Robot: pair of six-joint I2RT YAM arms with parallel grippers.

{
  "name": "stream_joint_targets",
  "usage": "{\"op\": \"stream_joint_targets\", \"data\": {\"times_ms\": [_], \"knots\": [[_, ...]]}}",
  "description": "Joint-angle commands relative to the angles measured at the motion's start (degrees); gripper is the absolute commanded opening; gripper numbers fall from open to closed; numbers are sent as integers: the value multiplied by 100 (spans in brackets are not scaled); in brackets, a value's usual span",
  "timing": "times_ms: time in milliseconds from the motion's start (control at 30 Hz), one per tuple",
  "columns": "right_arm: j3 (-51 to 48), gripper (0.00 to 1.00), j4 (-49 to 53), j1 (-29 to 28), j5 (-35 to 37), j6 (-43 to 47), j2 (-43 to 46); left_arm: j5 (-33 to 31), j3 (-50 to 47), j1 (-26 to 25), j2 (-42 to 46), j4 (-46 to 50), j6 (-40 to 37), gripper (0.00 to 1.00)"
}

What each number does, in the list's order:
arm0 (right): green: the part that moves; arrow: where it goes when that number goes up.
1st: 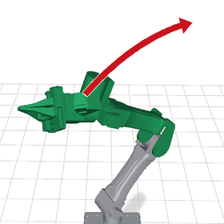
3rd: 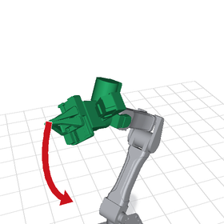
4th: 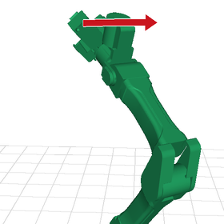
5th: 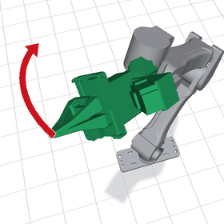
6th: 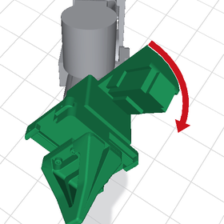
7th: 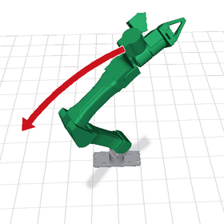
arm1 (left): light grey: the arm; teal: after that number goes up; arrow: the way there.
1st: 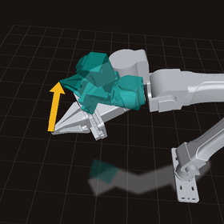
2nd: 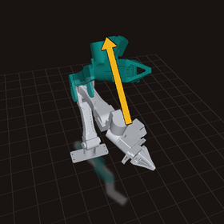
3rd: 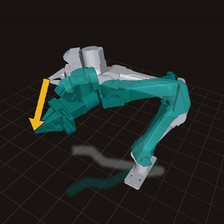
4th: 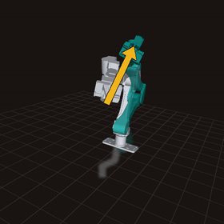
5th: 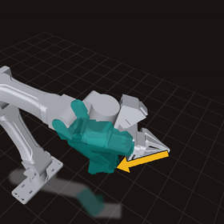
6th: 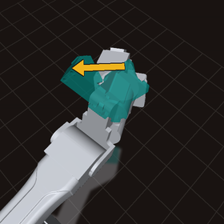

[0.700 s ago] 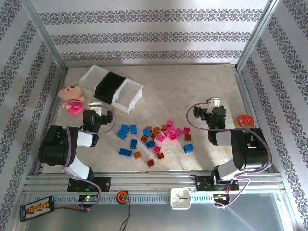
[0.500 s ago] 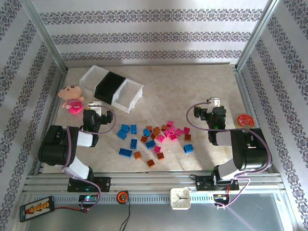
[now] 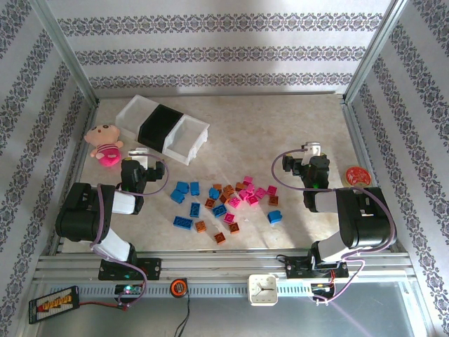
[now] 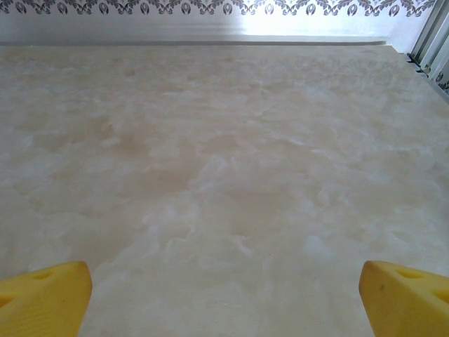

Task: Sort the legos into containers by color
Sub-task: Move the container to the center of the table.

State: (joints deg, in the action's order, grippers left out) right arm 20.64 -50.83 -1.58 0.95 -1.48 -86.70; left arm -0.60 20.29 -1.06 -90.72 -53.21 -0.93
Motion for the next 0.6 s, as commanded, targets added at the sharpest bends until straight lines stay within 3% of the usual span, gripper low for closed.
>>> {"op": "stream_joint_targets", "data": {"times_ms": [0, 567], "knots": [[118, 98, -199, 79, -95, 38, -49, 52, 114, -13, -61, -283, -66, 99], [133, 98, -182, 113, -137, -11, -55, -18, 150, -8, -67, -212, -28, 99]]}}
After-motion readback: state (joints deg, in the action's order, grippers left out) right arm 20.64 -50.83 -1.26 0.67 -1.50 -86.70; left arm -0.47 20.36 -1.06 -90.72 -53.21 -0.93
